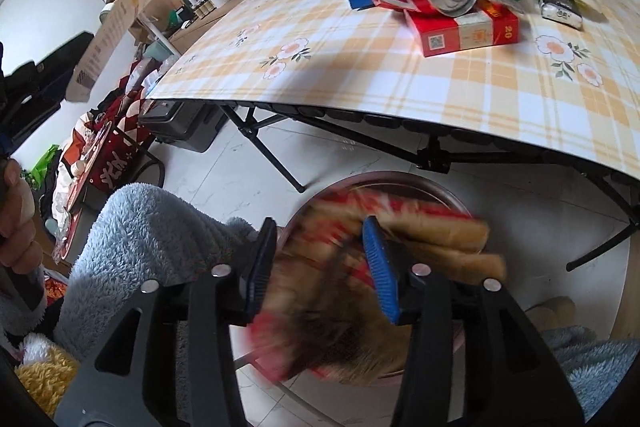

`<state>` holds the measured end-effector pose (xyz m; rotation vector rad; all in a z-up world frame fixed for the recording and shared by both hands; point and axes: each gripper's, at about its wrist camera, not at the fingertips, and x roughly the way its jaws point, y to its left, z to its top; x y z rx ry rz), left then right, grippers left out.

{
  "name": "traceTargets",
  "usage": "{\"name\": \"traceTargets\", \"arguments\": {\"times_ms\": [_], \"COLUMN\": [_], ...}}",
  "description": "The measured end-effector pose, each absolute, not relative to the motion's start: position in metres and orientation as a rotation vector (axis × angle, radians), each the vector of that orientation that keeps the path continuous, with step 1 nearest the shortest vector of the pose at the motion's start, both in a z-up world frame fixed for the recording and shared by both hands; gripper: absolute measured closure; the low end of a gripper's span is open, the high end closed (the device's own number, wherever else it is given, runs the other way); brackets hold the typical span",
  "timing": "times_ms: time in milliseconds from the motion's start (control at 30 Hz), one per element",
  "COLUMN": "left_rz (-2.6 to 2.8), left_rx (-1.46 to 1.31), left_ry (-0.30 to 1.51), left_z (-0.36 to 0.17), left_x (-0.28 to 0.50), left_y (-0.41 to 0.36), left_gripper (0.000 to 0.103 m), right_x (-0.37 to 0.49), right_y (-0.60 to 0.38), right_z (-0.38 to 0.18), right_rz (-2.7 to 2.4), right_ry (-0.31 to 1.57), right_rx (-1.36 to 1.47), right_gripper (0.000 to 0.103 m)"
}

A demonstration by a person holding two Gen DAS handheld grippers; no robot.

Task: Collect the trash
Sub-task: 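Carry the brown paper bag to the bin and open the right tool, then lower the candle pack into the bin and open the left tool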

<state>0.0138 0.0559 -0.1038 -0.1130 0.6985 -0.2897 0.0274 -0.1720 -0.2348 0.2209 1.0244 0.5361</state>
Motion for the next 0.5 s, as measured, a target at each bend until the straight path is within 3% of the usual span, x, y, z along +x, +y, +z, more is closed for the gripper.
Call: {"name": "traceTargets", "arguments": {"times_ms": [67, 267, 500], "left_rz": [-0.293, -0.304, -0.331], "left_rx": [-0.107, -0.096, -0.041], "left_ry": [0.706, 0.740, 0.801], "left_z": [-0.107, -0.120, -0.145], "left_x": [0.014, 0.016, 0.016], "left_y": [0.054, 0.047, 0.030], "left_gripper": [0.067, 0.067, 0.067], "right_x": [0.026, 0.022, 0.011], "right_y": [-0.175, -0.194, -0.228], "right_z": [-0.231, -0.206, -0.178], "right_rz": [0.519, 0.402, 0.189], "right_ry": [1.004, 0.889, 0.734], "right_rx": [0.222, 0.196, 0.124], "right_gripper": [0.032, 0.010, 0.006]}}
